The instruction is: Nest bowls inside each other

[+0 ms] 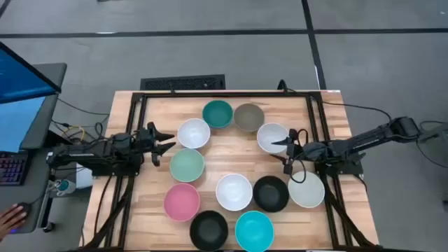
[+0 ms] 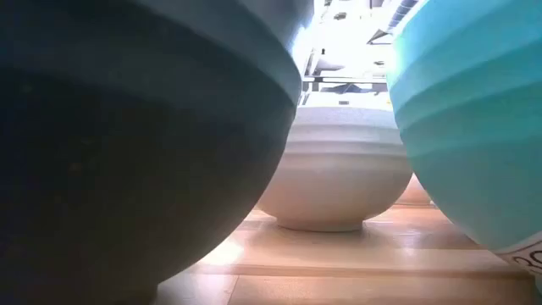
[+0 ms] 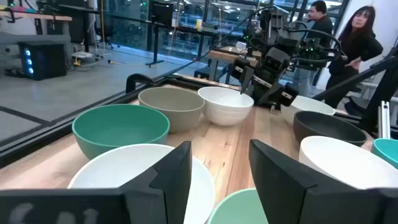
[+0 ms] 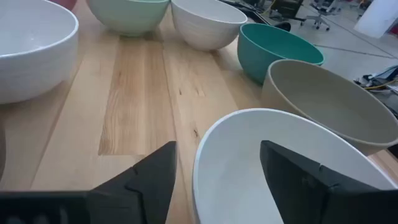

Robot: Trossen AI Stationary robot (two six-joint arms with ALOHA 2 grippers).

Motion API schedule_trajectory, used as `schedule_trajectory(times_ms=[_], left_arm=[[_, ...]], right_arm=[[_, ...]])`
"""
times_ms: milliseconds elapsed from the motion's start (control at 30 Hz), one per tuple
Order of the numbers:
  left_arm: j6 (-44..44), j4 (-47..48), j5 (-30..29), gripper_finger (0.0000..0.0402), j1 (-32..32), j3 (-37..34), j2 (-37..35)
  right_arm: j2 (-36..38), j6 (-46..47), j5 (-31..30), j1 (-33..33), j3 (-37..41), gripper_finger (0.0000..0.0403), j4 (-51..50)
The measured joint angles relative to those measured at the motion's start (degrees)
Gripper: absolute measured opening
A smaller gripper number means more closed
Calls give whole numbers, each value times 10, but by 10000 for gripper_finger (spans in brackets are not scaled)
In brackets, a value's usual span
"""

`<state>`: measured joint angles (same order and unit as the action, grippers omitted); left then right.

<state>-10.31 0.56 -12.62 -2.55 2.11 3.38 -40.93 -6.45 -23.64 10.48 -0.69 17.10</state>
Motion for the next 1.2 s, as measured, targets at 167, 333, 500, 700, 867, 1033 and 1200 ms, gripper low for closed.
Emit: schedule_trajectory(times_ms=[167,333,500,700,867,1033,1200], left_arm=[[0,0,0,151,0,0,0],[0,0,0,151,0,0,0],[0,0,0,151,0,0,0],[0,0,0,151,0,0,0],[0,0,0,151,0,0,0],[5,-5,-2,151,0,-1,0],[2,-6,-3,151,0,-1,0]], right_arm=[[0,0,0,0,0,256,0],[0,0,0,0,0,256,0],[0,0,0,0,0,256,0],[0,0,0,0,0,256,0],[0,0,0,0,0,256,0],[0,0,0,0,0,256,0],[0,0,0,0,0,256,0]])
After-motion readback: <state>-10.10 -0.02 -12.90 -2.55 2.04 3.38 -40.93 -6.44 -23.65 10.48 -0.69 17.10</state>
